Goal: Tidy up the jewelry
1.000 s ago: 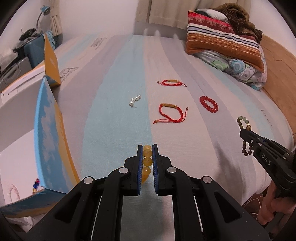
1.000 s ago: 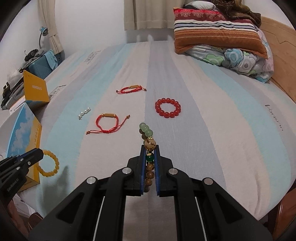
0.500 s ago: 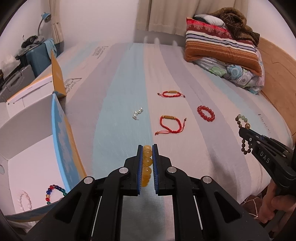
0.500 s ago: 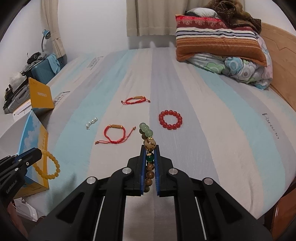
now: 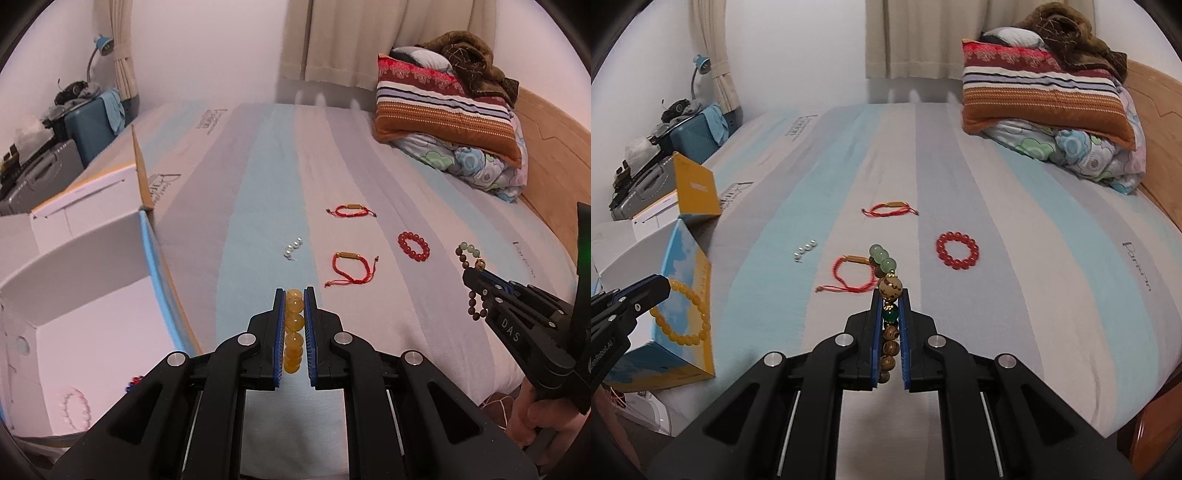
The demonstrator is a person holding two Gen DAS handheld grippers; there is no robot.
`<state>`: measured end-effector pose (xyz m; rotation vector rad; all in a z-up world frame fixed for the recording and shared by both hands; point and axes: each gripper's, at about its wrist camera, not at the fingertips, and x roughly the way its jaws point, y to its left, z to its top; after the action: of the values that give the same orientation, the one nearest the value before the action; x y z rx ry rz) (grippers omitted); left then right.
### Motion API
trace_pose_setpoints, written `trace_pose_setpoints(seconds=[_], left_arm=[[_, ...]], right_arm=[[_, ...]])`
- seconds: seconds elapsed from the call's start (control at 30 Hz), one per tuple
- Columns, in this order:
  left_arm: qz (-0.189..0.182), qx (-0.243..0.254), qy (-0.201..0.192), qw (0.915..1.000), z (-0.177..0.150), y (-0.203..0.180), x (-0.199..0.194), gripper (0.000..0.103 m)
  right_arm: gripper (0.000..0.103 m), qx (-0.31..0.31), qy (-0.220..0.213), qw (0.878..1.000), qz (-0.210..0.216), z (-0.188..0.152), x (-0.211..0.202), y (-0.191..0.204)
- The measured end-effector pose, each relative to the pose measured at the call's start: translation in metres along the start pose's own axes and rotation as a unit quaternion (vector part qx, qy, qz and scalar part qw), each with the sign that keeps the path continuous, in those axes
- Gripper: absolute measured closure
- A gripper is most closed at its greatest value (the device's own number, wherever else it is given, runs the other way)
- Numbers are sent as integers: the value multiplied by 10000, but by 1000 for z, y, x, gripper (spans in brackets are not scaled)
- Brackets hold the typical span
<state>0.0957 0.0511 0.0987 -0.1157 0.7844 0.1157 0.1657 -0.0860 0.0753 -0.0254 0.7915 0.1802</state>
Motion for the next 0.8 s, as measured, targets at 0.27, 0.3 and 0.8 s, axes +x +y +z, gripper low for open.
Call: trace_pose_setpoints(seconds=[0.27,0.3,0.8], left_arm=[[180,-23,-122,9998,6,20,-24,94],[190,-50,-126,9997,6,24,-25,94],[415,-435,-241,9979,0,76,-56,94]], right_arm=[[96,-56,-86,9998,154,10,-12,24],[96,-83,-94,9998,171,11,-14,29],[96,-312,-153,9984,436,18,-33,75]])
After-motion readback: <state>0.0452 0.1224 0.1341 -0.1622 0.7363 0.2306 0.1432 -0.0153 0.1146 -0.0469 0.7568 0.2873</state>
